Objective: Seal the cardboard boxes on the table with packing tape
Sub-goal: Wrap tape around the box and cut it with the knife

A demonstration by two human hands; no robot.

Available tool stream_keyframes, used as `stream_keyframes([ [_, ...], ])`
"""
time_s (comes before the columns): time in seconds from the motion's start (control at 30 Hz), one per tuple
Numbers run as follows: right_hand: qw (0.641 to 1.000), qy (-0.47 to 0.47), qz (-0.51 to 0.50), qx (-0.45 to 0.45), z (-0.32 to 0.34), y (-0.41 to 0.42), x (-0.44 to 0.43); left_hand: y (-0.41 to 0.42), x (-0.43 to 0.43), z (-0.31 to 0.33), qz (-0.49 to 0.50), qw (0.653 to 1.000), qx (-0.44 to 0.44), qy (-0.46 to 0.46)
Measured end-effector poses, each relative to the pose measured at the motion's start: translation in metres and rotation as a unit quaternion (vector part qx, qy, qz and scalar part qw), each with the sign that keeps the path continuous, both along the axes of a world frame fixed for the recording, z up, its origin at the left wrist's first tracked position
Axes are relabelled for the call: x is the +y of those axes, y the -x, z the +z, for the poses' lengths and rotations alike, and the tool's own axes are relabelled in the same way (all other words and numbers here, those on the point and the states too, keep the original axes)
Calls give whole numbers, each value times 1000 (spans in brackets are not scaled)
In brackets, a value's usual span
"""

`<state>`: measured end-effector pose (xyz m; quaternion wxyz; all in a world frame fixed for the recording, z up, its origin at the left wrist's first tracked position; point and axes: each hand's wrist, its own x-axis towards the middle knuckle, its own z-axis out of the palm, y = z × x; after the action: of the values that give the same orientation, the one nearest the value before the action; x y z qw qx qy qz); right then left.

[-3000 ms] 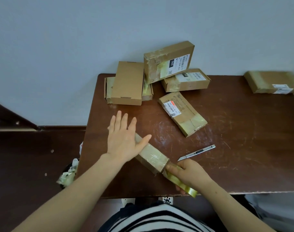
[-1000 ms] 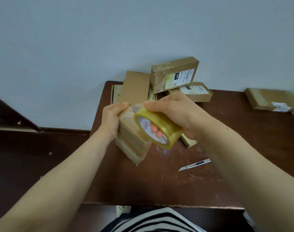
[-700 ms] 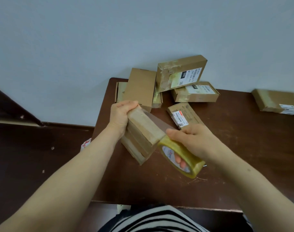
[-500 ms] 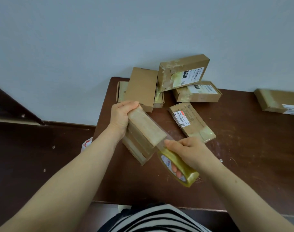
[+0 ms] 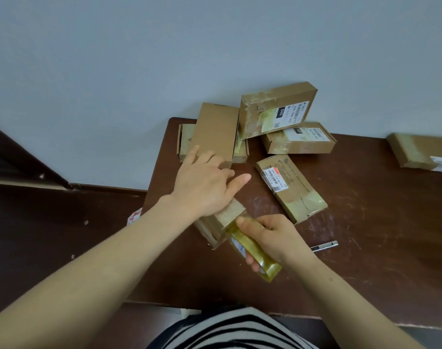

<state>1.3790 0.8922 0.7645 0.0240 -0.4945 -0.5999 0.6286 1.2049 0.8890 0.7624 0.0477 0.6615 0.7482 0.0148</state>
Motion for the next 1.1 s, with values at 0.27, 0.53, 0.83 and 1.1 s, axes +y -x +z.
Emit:
stream_keyframes([
  [0.27, 1000, 19, -17, 15, -1, 0, 2, -20, -19, 7, -165, 980, -107, -27],
  [0.53, 985, 126, 39, 111, 34, 2, 18, 5, -26, -6, -140, 951, -137, -239],
  [0.83, 982, 21, 43, 183, 54, 64, 48, 34, -10, -41, 226, 695, -636, -248],
  [1.1, 990, 49, 59, 115, 29, 120, 46, 52, -1, -78, 414, 538, -680, -275],
])
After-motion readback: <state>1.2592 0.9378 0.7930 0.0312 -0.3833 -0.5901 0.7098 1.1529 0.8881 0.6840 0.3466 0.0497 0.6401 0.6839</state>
